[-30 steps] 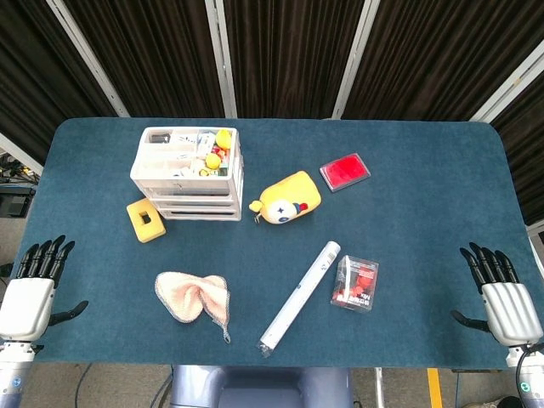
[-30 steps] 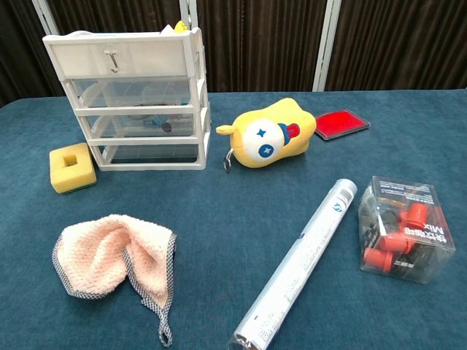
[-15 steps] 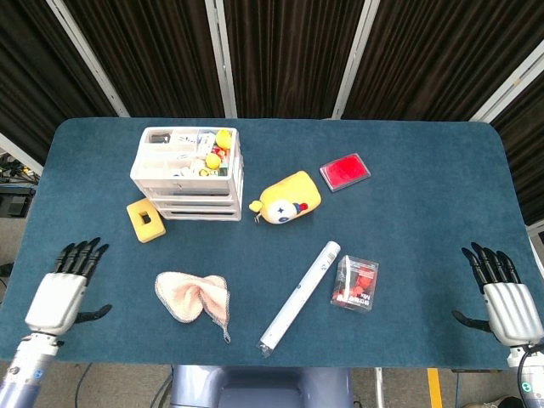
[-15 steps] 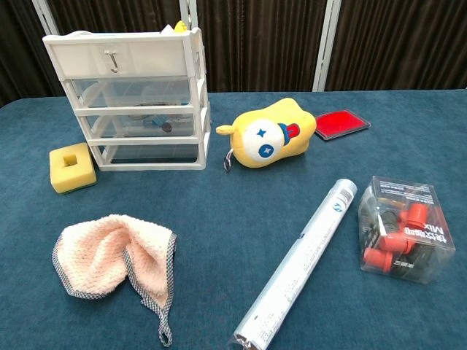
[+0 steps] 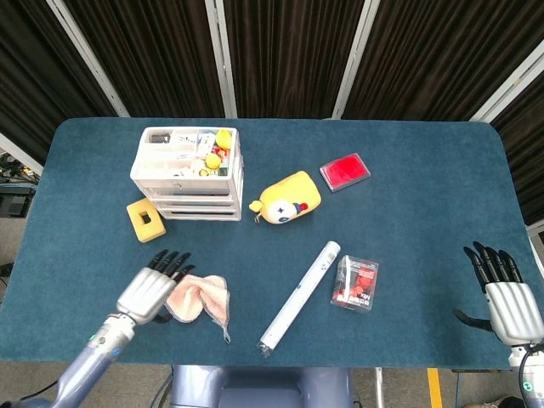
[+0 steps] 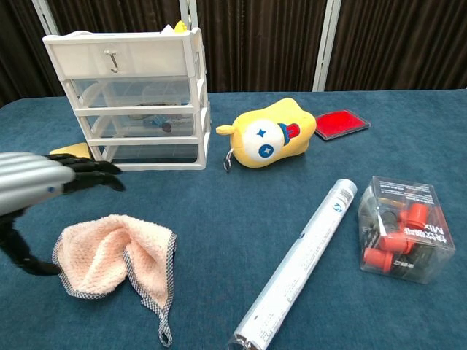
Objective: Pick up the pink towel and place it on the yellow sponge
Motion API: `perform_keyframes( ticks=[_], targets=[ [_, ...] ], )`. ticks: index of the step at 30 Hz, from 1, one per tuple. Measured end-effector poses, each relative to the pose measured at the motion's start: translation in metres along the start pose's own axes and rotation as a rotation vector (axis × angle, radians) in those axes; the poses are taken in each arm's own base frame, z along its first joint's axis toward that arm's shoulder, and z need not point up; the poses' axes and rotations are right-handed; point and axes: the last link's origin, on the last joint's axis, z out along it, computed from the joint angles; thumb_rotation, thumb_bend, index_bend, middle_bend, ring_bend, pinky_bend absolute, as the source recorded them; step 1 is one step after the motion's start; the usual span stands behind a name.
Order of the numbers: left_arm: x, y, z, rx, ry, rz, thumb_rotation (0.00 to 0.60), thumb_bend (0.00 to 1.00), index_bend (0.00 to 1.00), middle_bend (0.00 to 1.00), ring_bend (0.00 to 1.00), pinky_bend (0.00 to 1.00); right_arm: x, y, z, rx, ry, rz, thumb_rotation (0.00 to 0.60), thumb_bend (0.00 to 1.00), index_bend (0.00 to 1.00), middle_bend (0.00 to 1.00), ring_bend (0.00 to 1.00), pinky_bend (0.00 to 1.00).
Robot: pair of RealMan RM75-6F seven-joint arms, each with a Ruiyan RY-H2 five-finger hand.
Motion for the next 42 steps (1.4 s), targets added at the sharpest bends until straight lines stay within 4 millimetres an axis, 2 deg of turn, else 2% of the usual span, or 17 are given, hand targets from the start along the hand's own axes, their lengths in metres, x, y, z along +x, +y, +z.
perform_keyframes(
  ticks=[7, 15, 24, 30, 33, 35, 38, 39, 41, 42],
  targets=[
    [0.007, 0.013, 0.015, -0.048, -0.048, 0.072, 0.595, 0.09, 0.09, 0.00, 0.00, 0.04, 0.000, 0.001, 0.000, -0.002, 0.001, 0.003, 0.600, 0.01, 0.00, 0.00, 0.00, 0.00],
    [0.012, 0.001, 0.010, -0.051, -0.053, 0.137, 0.593, 0.05, 0.00, 0.00, 0.00, 0.01, 0.000, -0.001, 0.000, -0.003, 0.002, -0.003, 0.600, 0.01, 0.00, 0.00, 0.00, 0.00],
    [-0.006, -0.005, 0.019, -0.093, -0.059, 0.221, 0.594, 0.06, 0.03, 0.00, 0.00, 0.03, 0.001, 0.001, 0.000, -0.017, 0.007, -0.001, 0.600, 0.01, 0.00, 0.00, 0.00, 0.00],
    [-0.027, 0.003, 0.031, -0.104, -0.076, 0.214, 0.594, 0.07, 0.05, 0.00, 0.00, 0.05, 0.001, 0.002, 0.000, -0.023, 0.014, 0.002, 0.600, 0.01, 0.00, 0.00, 0.00, 0.00],
    [-0.030, 0.010, 0.035, -0.112, -0.071, 0.204, 0.592, 0.10, 0.14, 0.01, 0.00, 0.11, 0.002, 0.002, 0.000, -0.024, 0.015, 0.002, 0.600, 0.01, 0.00, 0.00, 0.00, 0.00],
    [-0.031, 0.015, 0.038, -0.117, -0.063, 0.195, 0.594, 0.14, 0.27, 0.08, 0.05, 0.17, 0.002, 0.002, 0.000, -0.024, 0.016, 0.001, 0.600, 0.01, 0.00, 0.00, 0.00, 0.00],
    [-0.031, 0.022, 0.041, -0.121, -0.040, 0.182, 0.599, 0.34, 0.61, 0.37, 0.29, 0.35, 0.002, 0.002, -0.001, -0.024, 0.018, 0.003, 0.600, 0.01, 0.00, 0.00, 0.00, 0.00],
    [-0.030, 0.024, 0.042, -0.121, -0.030, 0.177, 0.599, 0.41, 0.69, 0.46, 0.37, 0.40, 0.002, 0.002, -0.001, -0.025, 0.018, 0.003, 0.600, 0.01, 0.00, 0.00, 0.00, 0.00],
    [-0.028, 0.027, 0.042, -0.124, 0.002, 0.166, 0.600, 0.53, 0.82, 0.60, 0.52, 0.50, 0.002, 0.002, -0.001, -0.025, 0.018, 0.003, 0.600, 0.01, 0.00, 0.00, 0.00, 0.00],
    [-0.026, 0.028, 0.042, -0.126, 0.018, 0.160, 0.600, 0.57, 0.85, 0.63, 0.55, 0.53, 0.002, 0.003, -0.001, -0.025, 0.017, 0.004, 0.600, 0.01, 0.00, 0.00, 0.00, 0.00]
  ],
)
